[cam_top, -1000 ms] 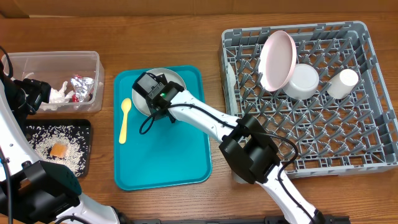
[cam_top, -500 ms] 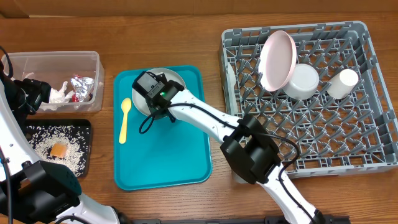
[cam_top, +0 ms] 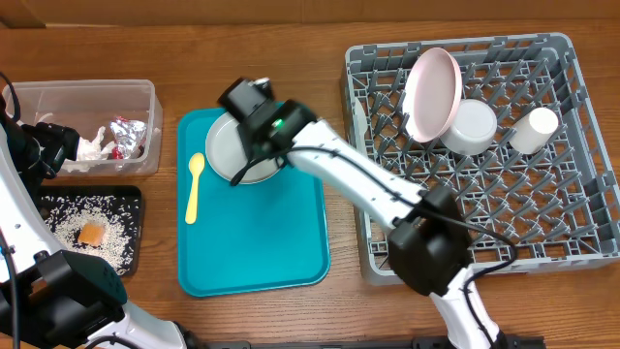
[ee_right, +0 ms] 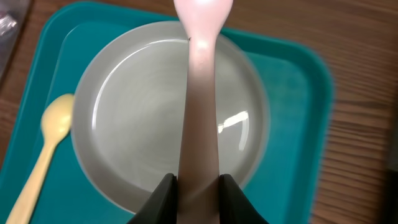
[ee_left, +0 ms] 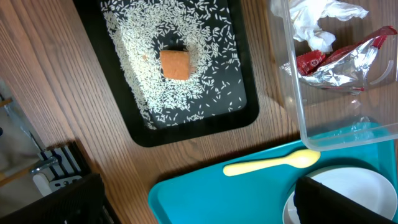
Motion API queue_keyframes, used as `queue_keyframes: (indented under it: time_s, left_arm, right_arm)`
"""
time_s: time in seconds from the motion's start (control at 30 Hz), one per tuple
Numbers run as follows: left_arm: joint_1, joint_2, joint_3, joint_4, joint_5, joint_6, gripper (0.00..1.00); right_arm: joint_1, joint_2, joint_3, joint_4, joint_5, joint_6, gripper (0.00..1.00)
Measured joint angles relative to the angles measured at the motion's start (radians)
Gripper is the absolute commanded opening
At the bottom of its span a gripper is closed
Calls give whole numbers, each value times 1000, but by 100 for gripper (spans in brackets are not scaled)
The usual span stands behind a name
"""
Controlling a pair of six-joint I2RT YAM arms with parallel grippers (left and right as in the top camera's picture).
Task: Sort waste into correct bins and load items into the dishwasher rack
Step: 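Carry the pink fork right over the dish rack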
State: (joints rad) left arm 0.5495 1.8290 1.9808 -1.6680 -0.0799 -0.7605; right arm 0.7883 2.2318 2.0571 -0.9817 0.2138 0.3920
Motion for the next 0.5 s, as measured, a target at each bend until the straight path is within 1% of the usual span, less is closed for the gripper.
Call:
queue_keyframes:
  time_s: [0.27,0.5]
  left_arm:
    - [0,0,0,0,0,0,100]
    - [0,0,0,0,0,0,100]
  right_arm:
    - [-207,-82,4,-142,3,0,4]
    - [-355,-88,8,-300,-2,-15,4]
